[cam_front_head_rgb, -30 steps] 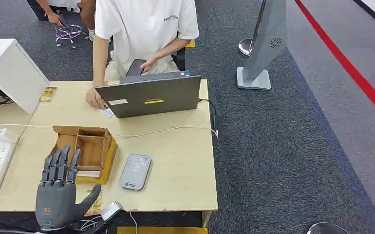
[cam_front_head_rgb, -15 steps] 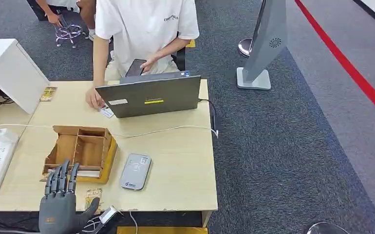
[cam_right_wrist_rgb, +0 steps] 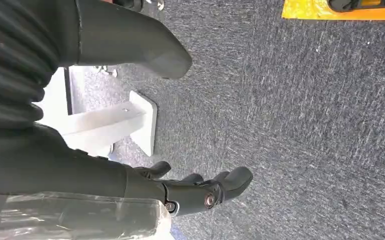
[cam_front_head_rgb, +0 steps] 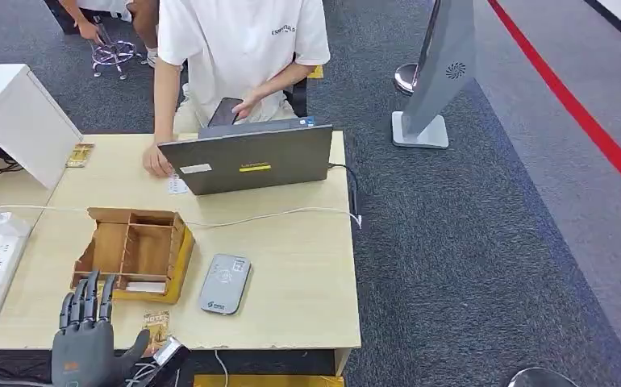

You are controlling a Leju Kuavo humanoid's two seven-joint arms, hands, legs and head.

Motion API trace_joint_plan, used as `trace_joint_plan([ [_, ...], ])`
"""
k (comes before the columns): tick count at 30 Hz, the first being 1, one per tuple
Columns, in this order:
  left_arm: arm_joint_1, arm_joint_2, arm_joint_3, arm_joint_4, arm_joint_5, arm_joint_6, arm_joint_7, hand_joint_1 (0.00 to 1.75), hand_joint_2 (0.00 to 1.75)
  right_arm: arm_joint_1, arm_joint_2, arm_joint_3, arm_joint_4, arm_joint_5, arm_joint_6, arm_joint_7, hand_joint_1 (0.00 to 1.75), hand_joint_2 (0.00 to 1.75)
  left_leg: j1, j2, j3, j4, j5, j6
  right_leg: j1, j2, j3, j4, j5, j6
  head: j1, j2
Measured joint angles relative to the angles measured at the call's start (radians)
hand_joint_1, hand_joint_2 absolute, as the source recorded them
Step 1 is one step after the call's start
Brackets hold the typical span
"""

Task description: Pass the card to the sensor for recognition and then transmit it.

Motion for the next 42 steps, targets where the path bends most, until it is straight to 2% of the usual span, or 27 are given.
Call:
trace_joint_plan([
  [5,0.001,-0.016,0.039,0.023,-0.072,0.063,-0.069,0.00,1.75,0.000,0.000,0.004,0.000,0.017,0.006,0.000,0.00,1.75,0.000,0.000,0.000,0.000,0.000,0.000,0.000,0.000,0.000,0.000,0.000,0.000,0.000,0.000],
  [8,0.009,-0.034,0.076,0.018,-0.151,0.087,-0.149,0.00,1.75,0.000,0.000,0.011,0.000,0.035,0.011,-0.003,0.00,1.75,0.000,0.000,0.000,0.000,0.000,0.000,0.000,0.000,0.000,0.000,0.000,0.000,0.000,0.000],
  [11,0.024,-0.059,0.130,-0.005,-0.183,0.089,-0.247,0.00,1.75,0.000,0.000,0.019,0.000,0.046,0.019,-0.004,0.00,1.75,0.000,0.000,0.000,0.000,0.000,0.000,0.000,0.000,0.000,0.000,0.000,0.000,0.000,0.000],
  [13,0.035,-0.070,0.160,-0.024,-0.197,0.089,-0.291,0.00,1.75,0.000,0.000,0.026,0.000,0.050,0.021,-0.007,0.00,1.75,0.000,0.000,0.000,0.000,0.000,0.000,0.000,0.000,0.000,0.000,0.000,0.000,0.000,0.000],
  [21,0.061,-0.086,0.225,-0.071,-0.210,0.092,-0.325,0.00,1.75,-0.001,0.000,0.035,0.000,0.061,0.024,-0.015,0.00,1.75,0.000,0.000,0.000,0.000,0.000,0.000,0.000,0.000,0.000,0.000,0.000,0.000,0.000,0.000],
  [28,0.064,-0.090,0.271,-0.072,-0.204,0.092,-0.352,0.00,1.75,-0.001,0.000,0.043,0.000,0.065,0.027,-0.019,0.00,1.75,0.000,0.000,0.000,0.000,0.000,0.000,0.000,-0.001,0.000,0.000,0.000,0.000,0.000,0.000],
  [31,0.061,-0.101,0.323,-0.070,-0.184,0.092,-0.424,0.00,1.75,-0.001,0.000,0.048,0.000,0.067,0.029,-0.019,0.00,1.75,0.000,0.000,0.000,0.000,0.000,0.000,0.000,0.000,0.000,0.000,0.000,0.000,0.000,0.000],
  [35,0.050,-0.131,0.442,-0.060,-0.164,0.092,-0.547,0.00,1.75,-0.001,0.000,0.053,0.000,0.075,0.033,-0.020,0.00,1.75,0.000,0.000,0.000,0.000,0.000,0.000,0.000,0.000,0.000,0.000,0.000,0.000,0.000,0.000],
  [42,0.042,-0.159,0.539,-0.043,-0.162,0.092,-0.566,0.00,1.75,-0.001,0.000,0.054,0.000,0.076,0.035,-0.021,0.00,1.75,0.000,0.000,0.000,0.000,0.000,0.000,0.000,0.000,0.000,0.000,0.000,0.000,0.000,0.000],
])
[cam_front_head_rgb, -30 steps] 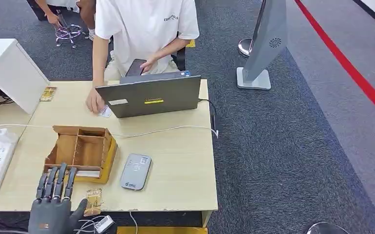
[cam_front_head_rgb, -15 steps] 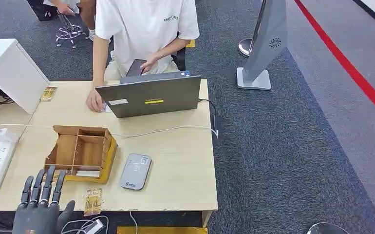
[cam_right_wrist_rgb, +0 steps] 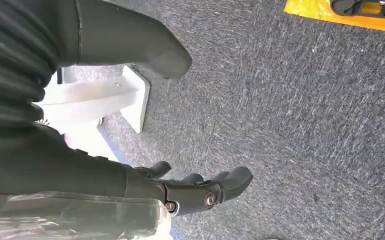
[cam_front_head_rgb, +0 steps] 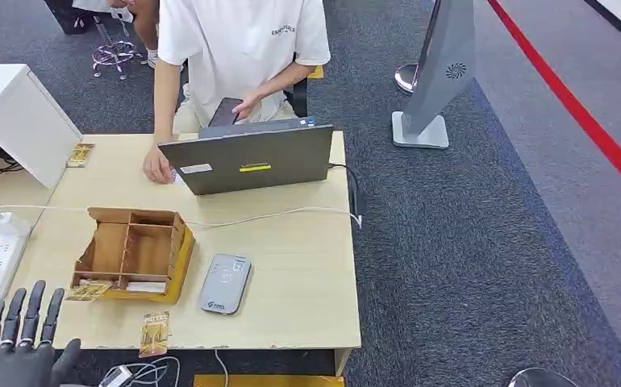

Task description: Pass the card to the sensor for recognition and then transmit it.

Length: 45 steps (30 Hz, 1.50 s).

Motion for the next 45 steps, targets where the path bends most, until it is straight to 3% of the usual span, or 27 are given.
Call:
trace_joint_plan([
  [26,-0.002,-0.022,0.030,0.016,0.000,0.000,0.000,0.00,1.75,0.000,0.000,0.000,0.000,0.000,0.000,0.000,0.00,1.75,0.000,0.000,0.000,0.000,0.000,0.000,0.000,0.000,0.000,0.000,0.000,0.000,0.000,0.000],
  [27,-0.006,-0.021,0.031,0.019,-0.015,0.000,0.020,0.00,1.75,0.000,0.000,0.002,0.000,0.010,0.002,-0.002,0.00,1.75,0.000,0.000,0.000,0.000,0.000,0.000,0.000,0.000,0.000,0.000,0.000,0.000,0.000,0.000],
  [30,-0.084,0.017,0.061,0.136,-0.038,0.002,0.098,0.00,1.75,-0.001,0.000,0.019,0.000,0.036,0.008,-0.011,0.00,1.75,0.001,-0.003,0.000,0.000,0.001,0.000,0.000,-0.004,0.000,0.000,0.000,0.000,0.000,0.000],
  [36,-0.171,0.077,0.095,0.280,-0.034,0.003,0.104,0.00,1.75,-0.005,-0.001,0.031,0.000,0.042,0.011,-0.014,0.00,1.75,0.001,-0.003,0.000,0.000,0.002,-0.002,0.001,-0.003,0.000,0.001,0.001,-0.001,-0.001,0.000],
  [45,-0.205,0.096,0.104,0.349,-0.036,0.003,0.096,0.00,1.75,-0.005,-0.001,0.034,0.000,0.042,0.013,-0.014,0.00,1.75,0.001,-0.002,-0.001,0.000,0.001,-0.001,0.000,-0.003,0.000,0.000,0.000,0.000,-0.001,0.000],
])
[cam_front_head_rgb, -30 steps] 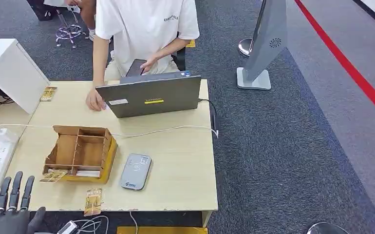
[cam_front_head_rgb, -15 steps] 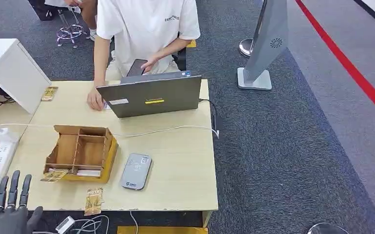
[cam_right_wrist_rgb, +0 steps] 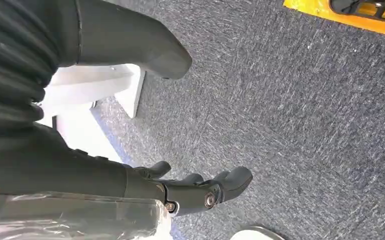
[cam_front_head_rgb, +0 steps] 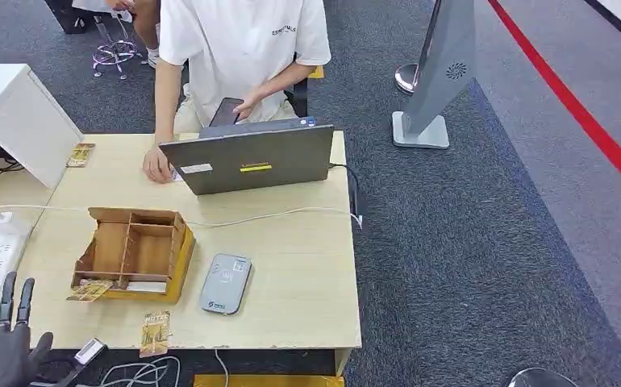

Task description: Pass the card to the sensor for recognition and then transmit it.

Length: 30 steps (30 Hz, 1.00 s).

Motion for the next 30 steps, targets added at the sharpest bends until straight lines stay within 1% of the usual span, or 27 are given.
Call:
trace_joint_plan([
  [12,-0.015,0.000,0.016,0.040,-0.001,0.000,-0.004,0.00,1.75,0.000,0.000,0.013,0.000,0.000,0.002,0.000,0.00,1.75,0.000,0.000,0.000,0.000,0.000,0.000,0.000,0.000,0.000,0.000,0.000,0.000,0.000,0.000],
  [19,-0.037,-0.006,0.020,0.050,-0.011,0.000,-0.024,0.00,1.75,0.000,0.000,0.013,0.000,0.003,0.005,0.005,0.00,1.75,0.000,0.000,0.000,0.000,0.000,0.000,0.000,0.000,0.000,0.000,0.000,0.000,0.000,0.000],
  [23,-0.061,-0.020,0.010,0.055,-0.030,0.000,0.008,0.00,1.75,-0.001,0.000,0.016,0.000,0.012,0.006,0.005,0.00,1.75,0.000,0.000,0.000,0.000,0.000,0.000,0.000,0.000,0.000,0.000,0.000,0.000,0.000,0.000],
  [30,-0.094,-0.026,-0.049,0.059,-0.030,0.000,0.061,0.00,1.75,-0.001,0.000,0.021,0.000,0.018,0.007,0.003,0.00,1.75,0.000,0.000,0.000,0.000,0.000,0.000,0.000,0.000,0.000,0.000,0.000,0.000,0.000,0.000],
])
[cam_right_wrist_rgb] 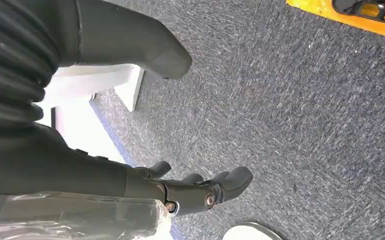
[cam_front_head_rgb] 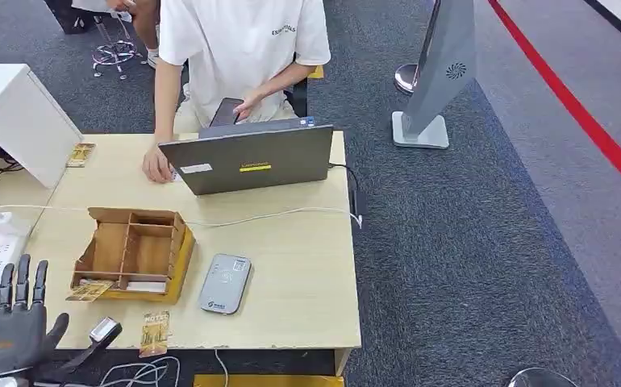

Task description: Pass the card to the sensor for recognition and then transmit it.

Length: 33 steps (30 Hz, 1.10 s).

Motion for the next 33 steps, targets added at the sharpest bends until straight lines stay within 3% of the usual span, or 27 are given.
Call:
trace_joint_plan([
  [16,-0.039,0.002,-0.084,0.015,0.010,0.000,0.042,0.00,1.75,0.000,0.000,0.011,0.002,0.003,0.002,-0.004,0.00,1.75,0.000,0.000,0.000,0.000,0.000,0.000,0.000,0.000,0.000,0.000,0.000,0.000,0.000,0.000],
  [32,-0.050,0.010,-0.107,0.023,0.021,0.001,0.043,0.00,1.75,0.000,0.000,0.016,0.004,0.003,0.004,-0.004,0.00,1.75,0.000,0.001,0.000,0.000,0.000,0.000,0.000,0.000,0.000,0.000,0.000,0.000,0.000,0.000],
  [33,-0.050,0.010,-0.107,0.024,0.021,0.001,0.044,1.75,1.75,0.000,0.000,0.016,0.004,0.003,0.004,-0.004,0.00,1.75,0.000,0.001,0.000,0.000,0.000,0.000,0.000,0.000,0.000,0.000,0.000,0.000,0.000,0.000],
])
